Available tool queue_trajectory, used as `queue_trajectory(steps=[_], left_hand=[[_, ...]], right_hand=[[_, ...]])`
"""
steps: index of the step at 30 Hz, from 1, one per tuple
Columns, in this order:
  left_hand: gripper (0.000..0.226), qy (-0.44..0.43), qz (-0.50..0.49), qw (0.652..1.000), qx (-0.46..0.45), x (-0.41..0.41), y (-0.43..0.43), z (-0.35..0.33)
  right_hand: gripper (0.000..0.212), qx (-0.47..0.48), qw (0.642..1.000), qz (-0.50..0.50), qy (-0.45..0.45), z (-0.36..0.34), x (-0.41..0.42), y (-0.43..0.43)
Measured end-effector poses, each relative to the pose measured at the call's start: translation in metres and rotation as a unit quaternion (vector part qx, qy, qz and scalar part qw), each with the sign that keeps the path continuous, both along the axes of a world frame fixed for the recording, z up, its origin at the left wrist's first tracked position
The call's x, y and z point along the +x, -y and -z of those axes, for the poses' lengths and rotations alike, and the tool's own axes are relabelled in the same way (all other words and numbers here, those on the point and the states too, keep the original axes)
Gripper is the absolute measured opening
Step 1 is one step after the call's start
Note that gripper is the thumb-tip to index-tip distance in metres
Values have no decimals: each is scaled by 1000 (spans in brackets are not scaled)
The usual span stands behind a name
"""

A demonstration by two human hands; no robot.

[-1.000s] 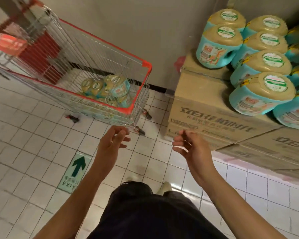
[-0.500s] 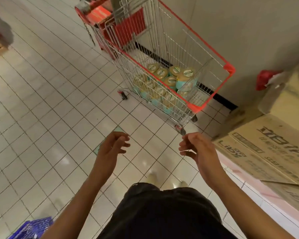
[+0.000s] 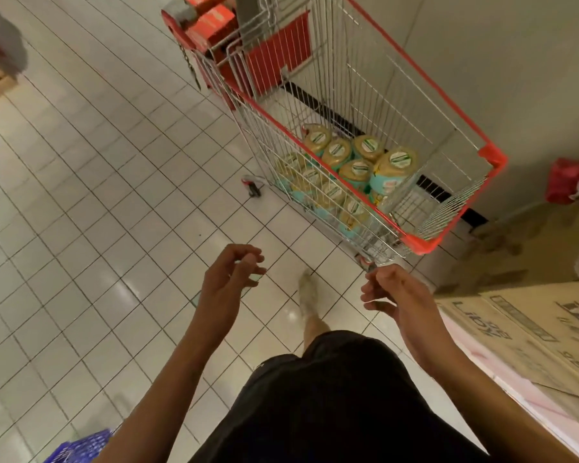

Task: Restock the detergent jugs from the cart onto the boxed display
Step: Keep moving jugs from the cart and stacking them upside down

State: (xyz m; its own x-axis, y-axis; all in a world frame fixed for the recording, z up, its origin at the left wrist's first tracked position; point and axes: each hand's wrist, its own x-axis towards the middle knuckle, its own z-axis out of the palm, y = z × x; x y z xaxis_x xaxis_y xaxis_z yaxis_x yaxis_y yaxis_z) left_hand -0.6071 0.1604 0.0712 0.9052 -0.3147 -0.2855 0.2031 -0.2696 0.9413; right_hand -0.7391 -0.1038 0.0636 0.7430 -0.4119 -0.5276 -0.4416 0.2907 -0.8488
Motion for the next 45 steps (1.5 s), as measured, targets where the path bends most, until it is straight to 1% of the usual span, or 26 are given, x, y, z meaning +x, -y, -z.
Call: queue_trajectory(steps=[3,7,9,11,15,16,19,22,25,27,30,34,37,40,42,45], left_hand=[[38,-10,14,1000,17,46,9,8],[43,-19,31,997,61,107,11,17],[40,-23,37,996,77,139,11,20],[38,-29,41,996,79,172,14,21],[47,-30,35,996,71,242,33,20],[46,-27,40,996,69,260,39,22],[33,-30,64,995,69,318,62,30],[30,-32,106,991,69,380,89,38],[26,-35,168,983,70,441,121,45],[21,-38,210,974,74,479,146,49],[24,-36,284,954,88,525,190,59],[21,-45,363,924,113,562,248,87],[21,-53,414,896,152,574,292,122],[12,-58,447,872,191,579,332,174],[16,-59,449,865,216,582,355,218],[28,-61,395,869,292,590,385,289]], right_hand=[[32,12,1000,-8,-10,9,52,11],[25,15,999,-26,-19,15,132,28],[22,12,999,-34,-15,15,172,38],[20,8,999,-41,-11,14,209,48],[19,8,999,-50,-18,12,280,67],[20,10,999,-47,-20,14,297,71],[20,7,999,-32,-36,22,342,85],[19,11,998,2,-57,35,384,98],[18,20,996,51,-75,45,418,108],[17,26,993,88,-80,50,438,114],[16,17,983,148,-104,59,461,130],[11,-19,959,215,-183,76,470,158],[5,-46,929,287,-228,97,467,189],[32,-84,905,313,-277,134,462,225],[49,-108,891,312,-312,164,460,246],[75,-160,866,302,-365,219,458,267]])
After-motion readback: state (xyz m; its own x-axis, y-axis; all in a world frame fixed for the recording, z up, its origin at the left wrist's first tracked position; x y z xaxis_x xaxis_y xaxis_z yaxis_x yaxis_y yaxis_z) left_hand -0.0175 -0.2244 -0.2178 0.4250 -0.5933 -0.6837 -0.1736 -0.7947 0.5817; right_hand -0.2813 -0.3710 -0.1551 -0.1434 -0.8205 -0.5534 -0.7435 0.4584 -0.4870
